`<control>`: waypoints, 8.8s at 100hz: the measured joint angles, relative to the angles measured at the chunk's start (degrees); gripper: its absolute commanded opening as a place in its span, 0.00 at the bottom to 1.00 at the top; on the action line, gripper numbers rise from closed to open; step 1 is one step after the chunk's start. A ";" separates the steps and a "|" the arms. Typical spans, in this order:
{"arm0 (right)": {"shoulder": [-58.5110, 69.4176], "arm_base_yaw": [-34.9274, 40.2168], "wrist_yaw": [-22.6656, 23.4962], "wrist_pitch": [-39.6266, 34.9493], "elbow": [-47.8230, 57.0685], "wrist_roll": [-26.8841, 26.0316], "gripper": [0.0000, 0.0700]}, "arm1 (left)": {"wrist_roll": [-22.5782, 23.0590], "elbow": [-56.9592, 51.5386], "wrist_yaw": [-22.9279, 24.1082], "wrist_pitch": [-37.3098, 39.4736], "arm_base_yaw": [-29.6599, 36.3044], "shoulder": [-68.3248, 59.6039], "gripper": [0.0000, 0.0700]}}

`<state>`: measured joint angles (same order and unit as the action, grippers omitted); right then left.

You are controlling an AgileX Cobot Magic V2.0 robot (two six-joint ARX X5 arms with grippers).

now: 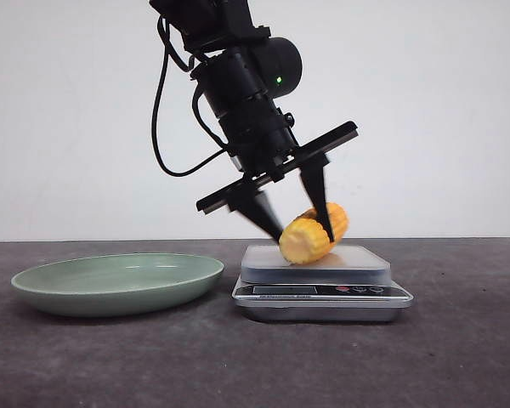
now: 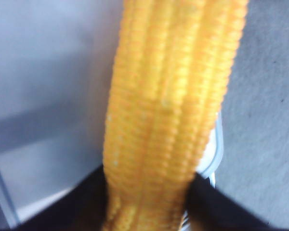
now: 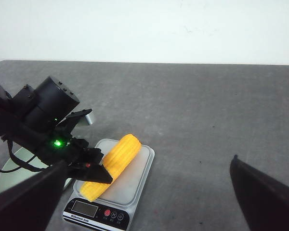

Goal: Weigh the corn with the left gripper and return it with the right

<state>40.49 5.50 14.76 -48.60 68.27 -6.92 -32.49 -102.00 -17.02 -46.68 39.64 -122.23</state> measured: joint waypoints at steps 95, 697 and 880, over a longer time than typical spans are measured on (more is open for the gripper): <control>0.00 0.00 -0.02 -3.04 0.00 -0.90 0.98 | 18.45 -66.84 15.80 -34.84 -0.13 -2.05 0.82; 41.27 58.27 -38.82 -3.89 51.01 8.83 0.00 | 22.45 0.07 35.56 -35.34 0.26 81.96 0.00; -11.37 13.59 -17.75 59.23 -43.36 18.80 0.00 | 16.81 3.06 36.76 -35.34 0.26 81.96 0.00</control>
<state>29.12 19.09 -2.98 10.63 24.91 11.88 -15.68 -98.94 19.75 -82.02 39.90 -40.27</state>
